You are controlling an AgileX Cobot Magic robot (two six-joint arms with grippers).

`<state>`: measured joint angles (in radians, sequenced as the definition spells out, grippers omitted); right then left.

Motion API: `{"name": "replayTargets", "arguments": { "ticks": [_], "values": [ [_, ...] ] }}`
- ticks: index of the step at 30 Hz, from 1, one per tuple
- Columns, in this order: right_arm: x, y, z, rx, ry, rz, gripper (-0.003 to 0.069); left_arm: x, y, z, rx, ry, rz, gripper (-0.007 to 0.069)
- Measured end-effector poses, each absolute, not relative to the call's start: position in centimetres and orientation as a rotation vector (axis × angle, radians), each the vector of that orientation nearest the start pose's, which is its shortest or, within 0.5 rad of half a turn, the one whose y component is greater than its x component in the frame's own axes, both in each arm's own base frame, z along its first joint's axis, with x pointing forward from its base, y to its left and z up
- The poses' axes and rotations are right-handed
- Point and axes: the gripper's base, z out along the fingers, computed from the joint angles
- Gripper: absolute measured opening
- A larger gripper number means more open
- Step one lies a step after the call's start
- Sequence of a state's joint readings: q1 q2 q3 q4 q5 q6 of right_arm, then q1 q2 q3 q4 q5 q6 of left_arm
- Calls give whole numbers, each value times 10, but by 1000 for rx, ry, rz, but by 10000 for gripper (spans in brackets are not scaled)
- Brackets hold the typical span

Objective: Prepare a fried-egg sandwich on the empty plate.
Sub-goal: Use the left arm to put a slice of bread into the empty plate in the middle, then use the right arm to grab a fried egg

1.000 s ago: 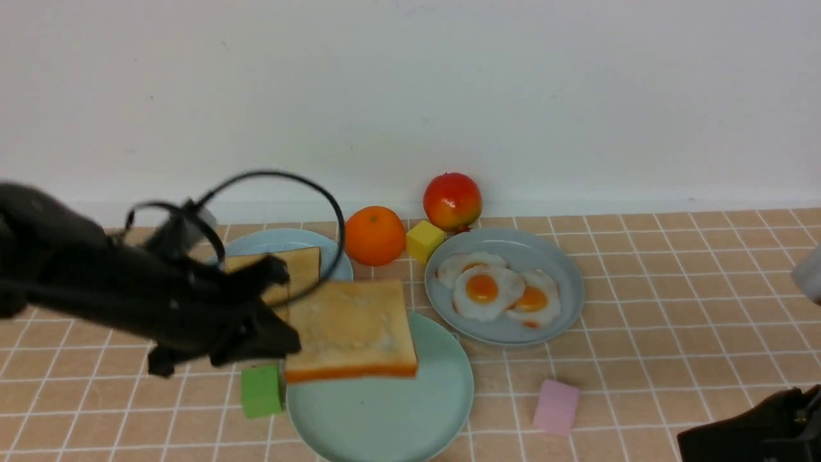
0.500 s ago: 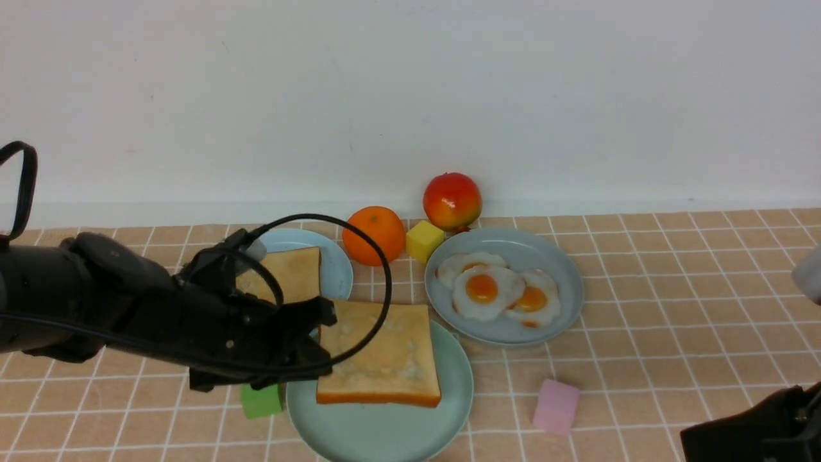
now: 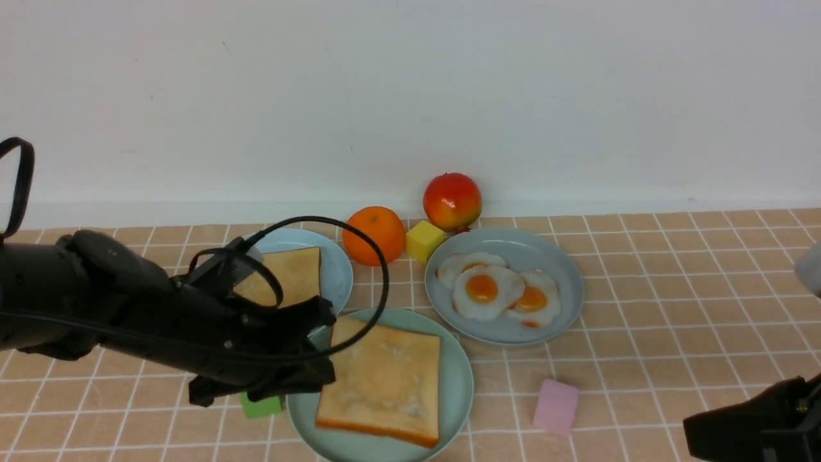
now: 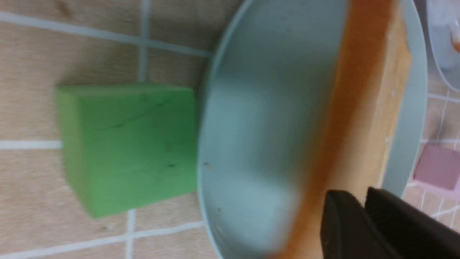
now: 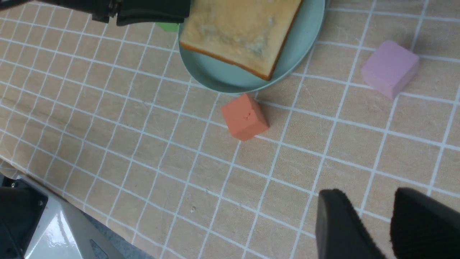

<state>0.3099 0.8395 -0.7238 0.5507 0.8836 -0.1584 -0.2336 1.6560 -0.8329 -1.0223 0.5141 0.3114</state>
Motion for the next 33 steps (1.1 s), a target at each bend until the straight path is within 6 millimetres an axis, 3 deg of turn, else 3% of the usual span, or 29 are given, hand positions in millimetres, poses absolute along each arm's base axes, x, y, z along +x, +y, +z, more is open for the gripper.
{"name": "replayTargets", "arguments": {
  "ticks": [7, 9, 12, 15, 19, 20, 23, 25, 26, 27, 28, 30, 33],
  "values": [
    [130, 80, 313, -313, 2412, 735, 241, 302, -102, 198, -367, 2675, -872, 296],
    [135, 80, 314, -313, 2427, 717, 241, 308, -100, 219, -291, 2653, -877, 340],
    [152, 83, 318, -279, 2465, 677, 241, 315, -104, 254, -202, 2594, -946, 354],
    [176, 87, 315, -248, 2509, 631, 241, 314, -116, 275, -104, 2566, -1061, 344],
    [218, 98, 310, -193, 2544, 608, 245, 300, -130, 287, 140, 2621, -1166, 289],
    [218, 98, 312, -194, 2537, 607, 246, 299, -130, 288, 150, 2625, -1162, 286],
    [256, 108, 309, -214, 2561, 562, 246, 289, -124, 292, 231, 2682, -1046, 206],
    [268, 112, 306, -216, 2573, 555, 246, 285, -122, 295, 253, 2693, -986, 185],
    [286, 117, 305, -217, 2578, 550, 246, 278, -118, 301, 292, 2693, -865, 155],
    [287, 117, 307, -217, 2571, 551, 246, 277, -117, 302, 306, 2696, -832, 153],
    [303, 123, 301, -215, 2584, 549, 248, 268, -115, 310, 368, 2680, -707, 134],
    [316, 127, 298, -215, 2595, 549, 254, 259, -114, 319, 445, 2636, -578, 125],
    [332, 132, 291, -215, 2613, 548, 269, 245, -114, 328, 486, 2530, -485, 121]
  ]
}}
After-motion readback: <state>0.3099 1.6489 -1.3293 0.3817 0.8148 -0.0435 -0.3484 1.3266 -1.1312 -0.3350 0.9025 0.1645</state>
